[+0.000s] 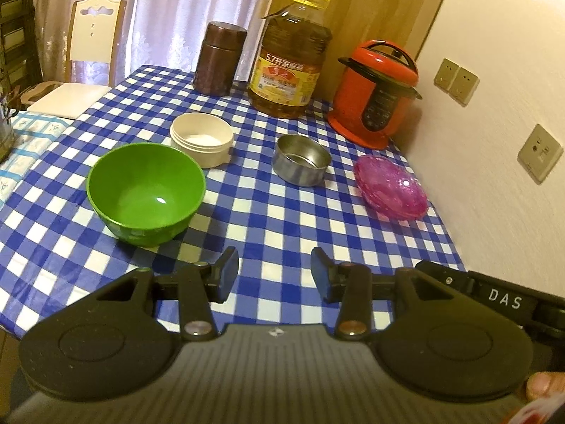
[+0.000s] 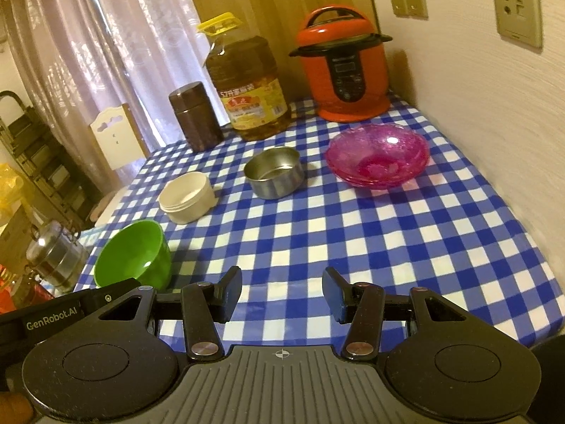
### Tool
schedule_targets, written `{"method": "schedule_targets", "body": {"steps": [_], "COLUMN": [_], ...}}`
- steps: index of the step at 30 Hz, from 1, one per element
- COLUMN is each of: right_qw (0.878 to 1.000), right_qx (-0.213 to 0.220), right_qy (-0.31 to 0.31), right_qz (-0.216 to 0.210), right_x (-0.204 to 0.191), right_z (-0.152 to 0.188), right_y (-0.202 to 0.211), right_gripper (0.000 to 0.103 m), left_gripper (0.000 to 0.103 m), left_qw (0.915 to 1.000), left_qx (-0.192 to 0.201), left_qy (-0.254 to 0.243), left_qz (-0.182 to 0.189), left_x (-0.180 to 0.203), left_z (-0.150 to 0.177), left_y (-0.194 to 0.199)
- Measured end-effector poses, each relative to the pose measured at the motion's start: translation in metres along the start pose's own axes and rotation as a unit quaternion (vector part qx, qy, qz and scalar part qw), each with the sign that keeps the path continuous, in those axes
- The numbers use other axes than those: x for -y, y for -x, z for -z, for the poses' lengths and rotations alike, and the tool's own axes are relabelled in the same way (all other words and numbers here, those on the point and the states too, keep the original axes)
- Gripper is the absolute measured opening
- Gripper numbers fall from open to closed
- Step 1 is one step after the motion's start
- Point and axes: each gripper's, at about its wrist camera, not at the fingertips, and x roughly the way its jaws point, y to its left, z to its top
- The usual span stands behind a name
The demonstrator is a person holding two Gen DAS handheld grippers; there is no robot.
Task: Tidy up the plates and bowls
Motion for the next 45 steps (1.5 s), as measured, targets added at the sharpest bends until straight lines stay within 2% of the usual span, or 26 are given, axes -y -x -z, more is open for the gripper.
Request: {"method": "schedule_targets", "body": {"steps": [12, 19, 24, 34, 40, 45], "right_qw": [0.999, 0.998, 0.997, 0.994, 0.991, 0.987], "right_qx": [0.001, -0.006, -0.017, -0.06, -0.077, -0.097], "right_qy": [0.017, 0.022, 0.017, -0.011, -0.028, -0.043], "right_qz": [-0.027, -0.054, -0.071, -0.093, -0.106, -0.119], "right_x": [-0.021, -0.038, -0.047, -0.056, -0.065, -0.073], "right_z": [-0.033, -0.06, -0.078, -0.099, -0.112, -0.121], "right_y": [-0.044, -0.088, -0.127, -0.216, -0.263, -0.299], "right_gripper": [0.051, 0.051, 0.051, 0.051, 0.05, 0.05], "left_gripper": [0.041, 0.041, 0.041, 0.041, 0.04, 0.04], "left_qw": [0.9998, 0.9996, 0.9994, 0.9972, 0.9951, 0.9936], "left_qx": [0.006, -0.005, -0.019, -0.046, -0.065, -0.087], "left_qy": [0.002, -0.014, -0.017, -0.031, -0.05, -0.042], "left_qz": [-0.018, -0.025, -0.024, -0.049, -0.056, -0.059], "left_x": [-0.031, -0.049, -0.067, -0.111, -0.126, -0.141], "left_z": [-0.049, -0.088, -0.113, -0.156, -0.174, -0.185], "left_y": [-0.027, -0.059, -0.091, -0.162, -0.204, -0.239]}}
